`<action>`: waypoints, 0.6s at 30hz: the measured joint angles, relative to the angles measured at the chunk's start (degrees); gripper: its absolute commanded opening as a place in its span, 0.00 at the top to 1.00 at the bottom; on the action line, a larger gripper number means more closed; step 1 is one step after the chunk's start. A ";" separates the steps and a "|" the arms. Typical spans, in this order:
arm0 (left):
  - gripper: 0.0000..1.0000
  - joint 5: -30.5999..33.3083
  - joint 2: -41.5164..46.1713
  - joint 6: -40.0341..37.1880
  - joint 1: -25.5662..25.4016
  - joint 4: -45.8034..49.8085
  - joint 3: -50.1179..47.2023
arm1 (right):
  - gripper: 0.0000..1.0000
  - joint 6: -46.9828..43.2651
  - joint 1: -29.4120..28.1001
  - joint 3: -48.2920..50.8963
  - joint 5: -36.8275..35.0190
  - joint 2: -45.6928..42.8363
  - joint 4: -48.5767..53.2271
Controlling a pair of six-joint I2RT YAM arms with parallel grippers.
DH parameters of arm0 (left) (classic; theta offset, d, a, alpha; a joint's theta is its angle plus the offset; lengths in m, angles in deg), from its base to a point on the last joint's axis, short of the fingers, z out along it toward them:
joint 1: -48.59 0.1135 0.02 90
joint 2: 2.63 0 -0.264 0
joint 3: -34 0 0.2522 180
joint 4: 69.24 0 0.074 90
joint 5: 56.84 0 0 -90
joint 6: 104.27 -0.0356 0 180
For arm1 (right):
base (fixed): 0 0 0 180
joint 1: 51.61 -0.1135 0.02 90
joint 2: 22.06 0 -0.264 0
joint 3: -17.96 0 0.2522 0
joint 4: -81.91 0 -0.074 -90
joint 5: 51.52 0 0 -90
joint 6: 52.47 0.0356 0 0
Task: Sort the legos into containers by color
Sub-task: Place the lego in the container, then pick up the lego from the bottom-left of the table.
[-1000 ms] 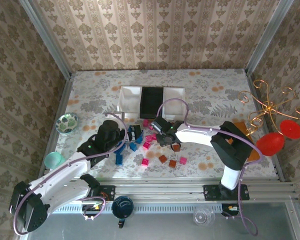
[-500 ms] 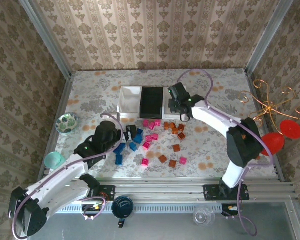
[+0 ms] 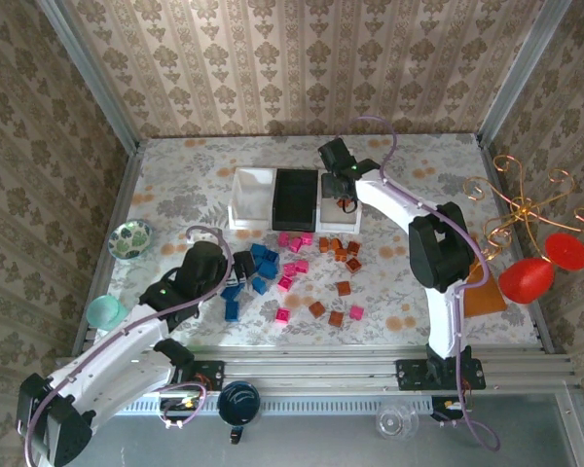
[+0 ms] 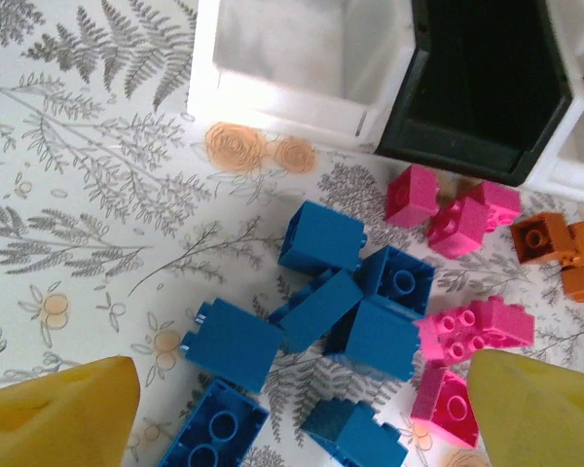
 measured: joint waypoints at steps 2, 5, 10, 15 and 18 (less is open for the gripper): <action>0.13 -0.24 0.00 0.81 -0.02 1.57 0.00 | 0.33 -0.15 -0.22 0.61 0.72 -0.76 -0.31; 0.12 -0.55 0.00 2.62 -1.49 4.39 0.00 | 0.30 -0.07 -1.11 6.38 1.25 -5.35 -2.43; 0.26 0.13 -0.35 8.41 -10.86 10.86 -0.20 | 0.29 1.68 -4.17 19.10 2.62 -16.15 -6.78; 0.25 2.69 -0.33 15.32 -18.71 18.78 -0.92 | 0.29 3.87 -5.75 28.52 3.76 -22.34 -10.64; 0.26 3.89 -0.35 17.00 -19.06 20.68 -2.21 | 0.29 4.66 -6.25 32.04 3.96 -24.13 -11.78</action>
